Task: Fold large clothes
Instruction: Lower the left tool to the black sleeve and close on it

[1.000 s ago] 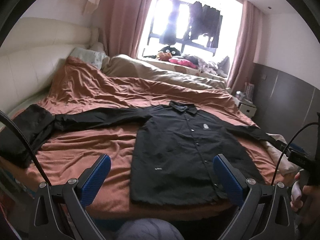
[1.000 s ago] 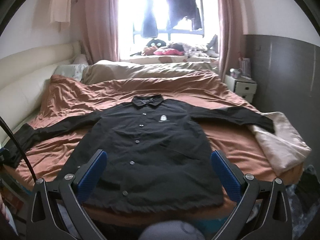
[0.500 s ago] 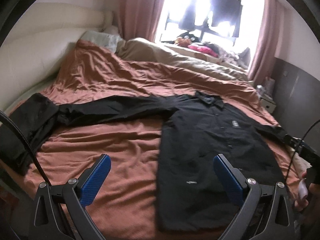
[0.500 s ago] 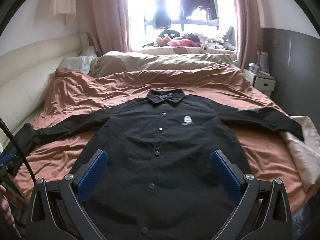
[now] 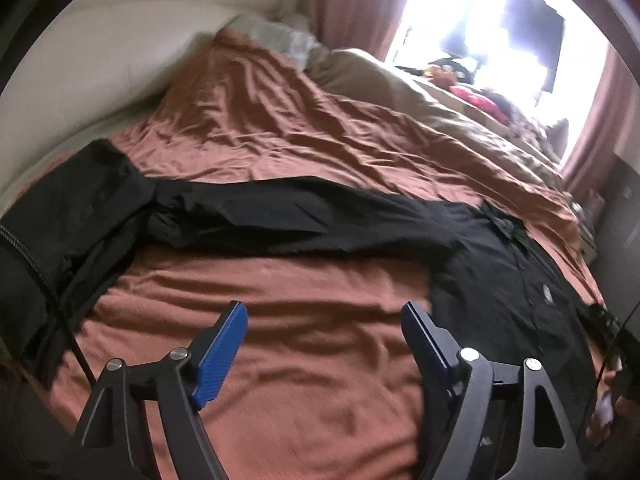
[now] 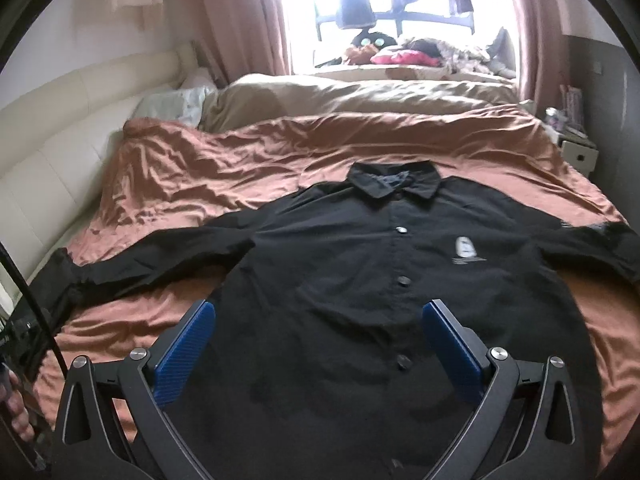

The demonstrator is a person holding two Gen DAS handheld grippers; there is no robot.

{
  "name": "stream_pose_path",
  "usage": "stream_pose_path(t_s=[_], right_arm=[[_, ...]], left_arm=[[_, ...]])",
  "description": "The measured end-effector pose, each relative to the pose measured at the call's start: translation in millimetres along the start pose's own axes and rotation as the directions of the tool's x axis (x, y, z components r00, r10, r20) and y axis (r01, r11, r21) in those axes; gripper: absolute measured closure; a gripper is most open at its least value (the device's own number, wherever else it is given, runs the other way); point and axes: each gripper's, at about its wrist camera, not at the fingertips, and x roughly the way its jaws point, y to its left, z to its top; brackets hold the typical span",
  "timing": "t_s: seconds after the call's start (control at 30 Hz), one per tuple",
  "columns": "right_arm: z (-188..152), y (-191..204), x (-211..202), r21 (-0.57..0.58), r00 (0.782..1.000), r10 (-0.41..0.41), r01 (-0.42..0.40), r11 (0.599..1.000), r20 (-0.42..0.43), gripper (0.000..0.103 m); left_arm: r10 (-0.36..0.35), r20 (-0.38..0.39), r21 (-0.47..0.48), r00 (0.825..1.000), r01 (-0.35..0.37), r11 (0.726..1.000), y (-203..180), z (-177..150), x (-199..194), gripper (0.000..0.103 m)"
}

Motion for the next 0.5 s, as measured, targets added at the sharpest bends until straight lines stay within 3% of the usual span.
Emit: stream_pose_path(t_s=[0.33, 0.5], right_arm=[[46.5, 10.0, 92.1, 0.005, 0.992, 0.024, -0.024, 1.000, -0.121, 0.026], [66.7, 7.4, 122.4, 0.021, 0.990, -0.003, 0.006, 1.000, -0.138, 0.031]], left_arm=[[0.069, -0.086, -0.166, 0.994, -0.082, 0.983, 66.6, 44.5, 75.7, 0.026], [0.101, -0.145, -0.229, 0.984, -0.133, 0.964, 91.9, 54.9, 108.6, 0.046]])
